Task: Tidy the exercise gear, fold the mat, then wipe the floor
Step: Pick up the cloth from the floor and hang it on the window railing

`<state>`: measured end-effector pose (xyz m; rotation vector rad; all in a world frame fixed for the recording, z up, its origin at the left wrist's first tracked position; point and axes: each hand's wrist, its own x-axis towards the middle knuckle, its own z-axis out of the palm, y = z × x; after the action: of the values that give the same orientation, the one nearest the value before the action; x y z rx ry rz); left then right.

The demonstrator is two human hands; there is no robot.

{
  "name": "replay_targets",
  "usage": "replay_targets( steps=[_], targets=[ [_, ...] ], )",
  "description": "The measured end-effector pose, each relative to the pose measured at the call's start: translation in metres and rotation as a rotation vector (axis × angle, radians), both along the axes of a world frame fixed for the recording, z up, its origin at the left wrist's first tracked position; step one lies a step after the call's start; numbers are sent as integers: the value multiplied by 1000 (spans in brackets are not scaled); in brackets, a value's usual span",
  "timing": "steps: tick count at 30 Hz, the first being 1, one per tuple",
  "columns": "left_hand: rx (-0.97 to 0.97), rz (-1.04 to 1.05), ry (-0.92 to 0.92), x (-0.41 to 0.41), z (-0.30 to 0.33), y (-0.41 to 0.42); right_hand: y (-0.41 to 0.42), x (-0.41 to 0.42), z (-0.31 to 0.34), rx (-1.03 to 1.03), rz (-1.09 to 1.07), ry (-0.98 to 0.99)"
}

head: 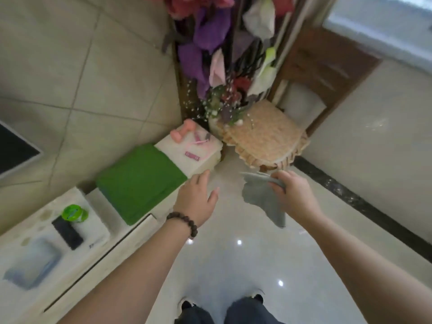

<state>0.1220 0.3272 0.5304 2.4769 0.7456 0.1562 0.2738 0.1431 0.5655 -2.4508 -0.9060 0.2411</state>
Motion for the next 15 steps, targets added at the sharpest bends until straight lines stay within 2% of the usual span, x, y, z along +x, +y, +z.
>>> replay_targets(
  steps=[7,15],
  targets=[
    [40,-253,-98,89,86,-89,-119,35,105,245,-300,-204],
    [101,-438,-146,184,144,-233,-273,88,152,347,-508,-292]
  ],
)
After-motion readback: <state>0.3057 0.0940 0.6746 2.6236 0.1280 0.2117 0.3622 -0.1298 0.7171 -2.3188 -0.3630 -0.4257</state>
